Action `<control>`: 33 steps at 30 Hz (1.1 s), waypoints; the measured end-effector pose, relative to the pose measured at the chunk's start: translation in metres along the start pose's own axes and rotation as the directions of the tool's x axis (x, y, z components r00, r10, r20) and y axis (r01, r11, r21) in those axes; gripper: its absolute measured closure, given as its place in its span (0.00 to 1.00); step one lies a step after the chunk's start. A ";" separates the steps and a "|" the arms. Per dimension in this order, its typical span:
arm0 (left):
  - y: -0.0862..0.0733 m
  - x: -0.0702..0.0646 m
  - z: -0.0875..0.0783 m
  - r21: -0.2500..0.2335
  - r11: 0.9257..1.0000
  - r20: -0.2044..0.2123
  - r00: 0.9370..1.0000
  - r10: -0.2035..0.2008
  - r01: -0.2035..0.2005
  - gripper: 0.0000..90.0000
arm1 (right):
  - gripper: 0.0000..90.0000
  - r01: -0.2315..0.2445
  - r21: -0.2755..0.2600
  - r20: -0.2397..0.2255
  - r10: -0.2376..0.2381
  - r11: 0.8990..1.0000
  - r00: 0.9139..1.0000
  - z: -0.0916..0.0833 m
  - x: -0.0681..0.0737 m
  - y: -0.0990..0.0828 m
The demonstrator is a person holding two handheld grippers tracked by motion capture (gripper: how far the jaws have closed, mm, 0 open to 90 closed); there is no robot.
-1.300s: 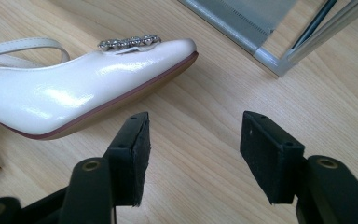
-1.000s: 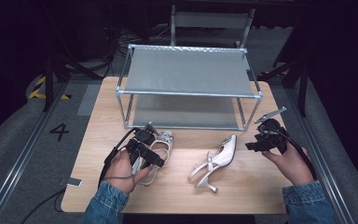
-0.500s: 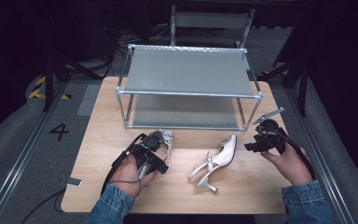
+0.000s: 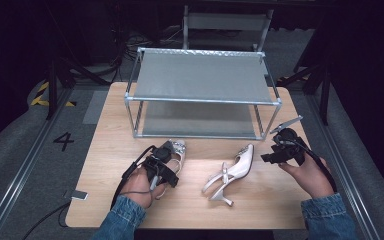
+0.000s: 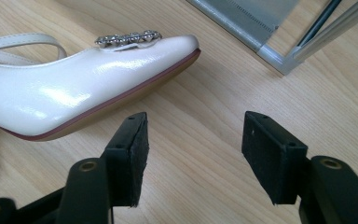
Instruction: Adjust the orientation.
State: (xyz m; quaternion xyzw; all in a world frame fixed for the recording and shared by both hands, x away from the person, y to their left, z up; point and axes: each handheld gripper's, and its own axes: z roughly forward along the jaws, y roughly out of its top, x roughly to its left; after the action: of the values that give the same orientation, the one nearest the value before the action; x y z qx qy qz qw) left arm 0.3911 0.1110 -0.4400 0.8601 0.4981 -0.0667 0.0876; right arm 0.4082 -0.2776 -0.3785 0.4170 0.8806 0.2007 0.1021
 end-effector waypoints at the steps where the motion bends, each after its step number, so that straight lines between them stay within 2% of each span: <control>1: 0.000 0.003 -0.001 -0.006 1.000 0.005 1.000 -0.008 0.008 0.29 | 0.46 0.001 0.001 0.000 -0.001 1.000 1.000 0.000 0.000 0.000; 6: 0.000 0.005 -0.003 0.010 1.000 0.005 1.000 0.005 -0.005 0.36 | 0.46 0.003 0.000 0.000 -0.003 1.000 1.000 0.001 0.001 0.000; 8: -0.001 0.007 -0.007 0.001 1.000 -0.020 1.000 0.009 -0.009 0.39 | 0.46 0.003 -0.001 -0.001 -0.003 1.000 1.000 0.000 0.001 0.000; 9: -0.001 0.007 -0.007 0.001 1.000 -0.020 1.000 0.009 -0.009 0.45 | 0.46 0.003 -0.001 -0.001 -0.003 1.000 1.000 0.000 0.001 0.000; 10: -0.003 0.008 -0.010 -0.020 1.000 -0.025 1.000 0.018 -0.018 0.45 | 0.46 0.003 -0.002 0.000 -0.003 1.000 1.000 0.000 0.001 0.000; 11: -0.003 0.010 -0.010 -0.017 1.000 -0.017 1.000 0.016 -0.016 0.46 | 0.46 0.002 -0.003 0.001 -0.002 1.000 1.000 0.000 0.000 0.000; 14: -0.002 0.010 -0.011 -0.031 0.999 -0.038 0.999 0.010 -0.011 0.46 | 0.46 -0.001 -0.002 0.000 0.001 1.000 1.000 0.000 0.000 0.000; 19: 0.001 0.007 -0.021 -0.053 0.998 -0.037 0.999 0.024 -0.026 0.46 | 0.46 -0.004 0.000 -0.002 0.004 1.000 1.000 0.001 -0.002 -0.002; 22: 0.006 0.007 -0.032 -0.088 0.996 -0.032 0.999 0.026 -0.029 0.46 | 0.46 -0.010 0.000 0.002 0.010 1.000 1.000 0.000 -0.002 -0.004; 26: 0.015 0.008 -0.042 -0.132 0.990 -0.050 0.998 0.033 -0.039 0.46 | 0.46 -0.022 0.001 0.007 0.022 1.000 1.000 -0.002 -0.002 -0.009; 33: 0.034 0.014 -0.052 -0.174 0.984 -0.060 0.998 0.029 -0.039 0.46 | 0.46 -0.047 -0.016 0.023 0.048 0.999 0.999 -0.009 -0.004 -0.021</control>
State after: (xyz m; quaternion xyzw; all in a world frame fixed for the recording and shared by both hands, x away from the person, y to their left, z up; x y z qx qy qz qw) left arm 0.4289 0.1179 -0.3895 0.8591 0.4894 0.0033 0.1498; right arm 0.3931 -0.2953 -0.3792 0.4393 0.8675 0.2053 0.1107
